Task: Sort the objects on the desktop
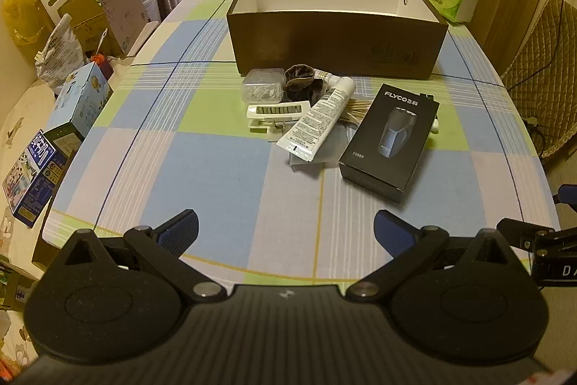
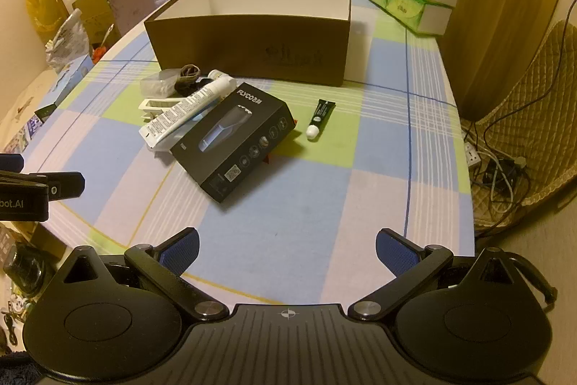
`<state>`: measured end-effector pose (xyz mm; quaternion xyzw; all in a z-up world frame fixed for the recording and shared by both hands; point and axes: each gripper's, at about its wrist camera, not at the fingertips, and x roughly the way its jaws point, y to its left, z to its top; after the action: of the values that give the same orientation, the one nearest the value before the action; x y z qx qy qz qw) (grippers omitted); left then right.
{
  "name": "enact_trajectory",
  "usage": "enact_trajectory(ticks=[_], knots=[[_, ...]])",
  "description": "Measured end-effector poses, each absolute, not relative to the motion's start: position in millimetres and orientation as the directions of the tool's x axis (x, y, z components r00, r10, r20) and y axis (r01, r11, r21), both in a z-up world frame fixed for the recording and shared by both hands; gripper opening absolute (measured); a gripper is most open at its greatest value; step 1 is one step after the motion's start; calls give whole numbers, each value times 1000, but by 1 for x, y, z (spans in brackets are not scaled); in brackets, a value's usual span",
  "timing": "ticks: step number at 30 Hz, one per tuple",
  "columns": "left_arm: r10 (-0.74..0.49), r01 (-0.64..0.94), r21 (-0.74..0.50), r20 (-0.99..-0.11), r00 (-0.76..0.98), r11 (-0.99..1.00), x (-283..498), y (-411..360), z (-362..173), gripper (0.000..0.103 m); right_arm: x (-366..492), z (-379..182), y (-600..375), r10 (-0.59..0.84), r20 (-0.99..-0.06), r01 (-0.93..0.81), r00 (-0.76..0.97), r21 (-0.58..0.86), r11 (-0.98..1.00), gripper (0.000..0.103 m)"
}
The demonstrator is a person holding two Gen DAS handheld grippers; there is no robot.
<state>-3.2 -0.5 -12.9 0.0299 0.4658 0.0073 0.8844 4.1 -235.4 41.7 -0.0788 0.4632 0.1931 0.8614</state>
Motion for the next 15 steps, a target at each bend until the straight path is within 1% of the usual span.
enact_trajectory(ticks=[15], knots=[[35,20,55,-832,554,998,7,2,-16,102,11,40,-231,254,-834,-402,489,43,915,101]])
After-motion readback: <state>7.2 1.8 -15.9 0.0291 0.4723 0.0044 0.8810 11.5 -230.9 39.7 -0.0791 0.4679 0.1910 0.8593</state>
